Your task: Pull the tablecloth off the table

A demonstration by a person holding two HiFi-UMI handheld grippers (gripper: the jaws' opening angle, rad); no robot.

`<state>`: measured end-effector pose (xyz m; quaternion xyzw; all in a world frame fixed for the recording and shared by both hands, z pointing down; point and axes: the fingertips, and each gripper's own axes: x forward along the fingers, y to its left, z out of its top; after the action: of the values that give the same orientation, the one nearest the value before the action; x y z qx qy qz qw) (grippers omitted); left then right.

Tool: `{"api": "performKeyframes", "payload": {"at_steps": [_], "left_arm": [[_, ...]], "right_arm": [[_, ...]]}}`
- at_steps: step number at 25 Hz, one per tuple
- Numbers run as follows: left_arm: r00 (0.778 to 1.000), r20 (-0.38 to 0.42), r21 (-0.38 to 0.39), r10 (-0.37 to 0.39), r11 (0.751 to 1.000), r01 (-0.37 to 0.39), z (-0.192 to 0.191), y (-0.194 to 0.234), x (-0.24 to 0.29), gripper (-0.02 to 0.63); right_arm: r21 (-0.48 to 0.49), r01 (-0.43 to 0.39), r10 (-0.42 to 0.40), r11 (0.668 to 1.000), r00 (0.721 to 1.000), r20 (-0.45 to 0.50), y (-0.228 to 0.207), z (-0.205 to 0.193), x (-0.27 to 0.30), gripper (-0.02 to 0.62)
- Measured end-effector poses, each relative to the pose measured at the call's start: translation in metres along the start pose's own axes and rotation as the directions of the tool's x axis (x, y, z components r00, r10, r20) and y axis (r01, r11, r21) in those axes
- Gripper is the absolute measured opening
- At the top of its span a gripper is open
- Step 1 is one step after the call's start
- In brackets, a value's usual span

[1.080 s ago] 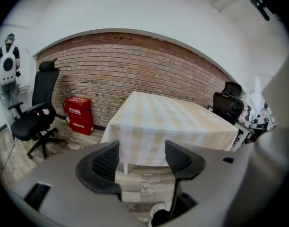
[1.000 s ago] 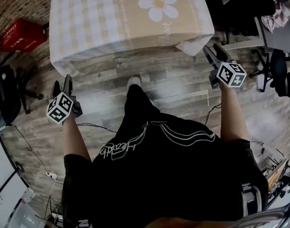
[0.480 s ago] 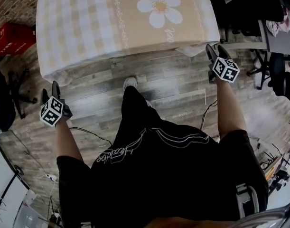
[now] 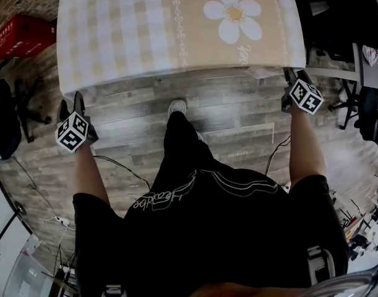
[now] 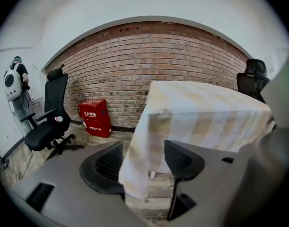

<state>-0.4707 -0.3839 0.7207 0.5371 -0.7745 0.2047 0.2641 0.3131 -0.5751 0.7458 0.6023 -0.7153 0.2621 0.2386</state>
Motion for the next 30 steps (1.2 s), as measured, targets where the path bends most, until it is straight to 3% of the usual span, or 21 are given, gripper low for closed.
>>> {"api": "performKeyframes", "payload": {"at_steps": [3,6,13,18,23,30], "left_arm": [[1.0,0.008,0.015,-0.005,1.0,0.004,0.003,-0.001,0.007,0.251],[1.0,0.014,0.024,-0.022,0.999,0.021,0.007,-0.004,0.011,0.19],[1.0,0.009,0.02,-0.005,1.0,0.004,0.006,-0.001,0.013,0.024],[1.0,0.019,0.02,0.0,1.0,0.0,0.006,0.001,0.008,0.006],[1.0,0.025,-0.015,0.001,1.0,-0.001,0.003,0.002,-0.005,0.006],[0.999,0.039,-0.006,0.011,1.0,-0.011,0.013,0.002,-0.022,0.005]], "right_arm": [[-0.004,0.016,-0.016,1.0,1.0,0.0,-0.001,0.001,0.002,0.233],[0.016,0.033,-0.033,0.999,0.999,0.004,-0.003,0.001,0.001,0.13],[0.015,0.044,-0.044,0.999,0.999,0.006,-0.005,0.0,-0.004,0.06],[-0.016,0.078,-0.078,0.997,0.997,0.0,-0.007,-0.004,-0.008,0.006],[0.001,0.066,-0.066,0.998,0.998,-0.003,-0.003,-0.008,-0.017,-0.002],[-0.007,0.065,-0.065,0.998,0.998,0.021,0.0,-0.003,-0.034,-0.003]]}}
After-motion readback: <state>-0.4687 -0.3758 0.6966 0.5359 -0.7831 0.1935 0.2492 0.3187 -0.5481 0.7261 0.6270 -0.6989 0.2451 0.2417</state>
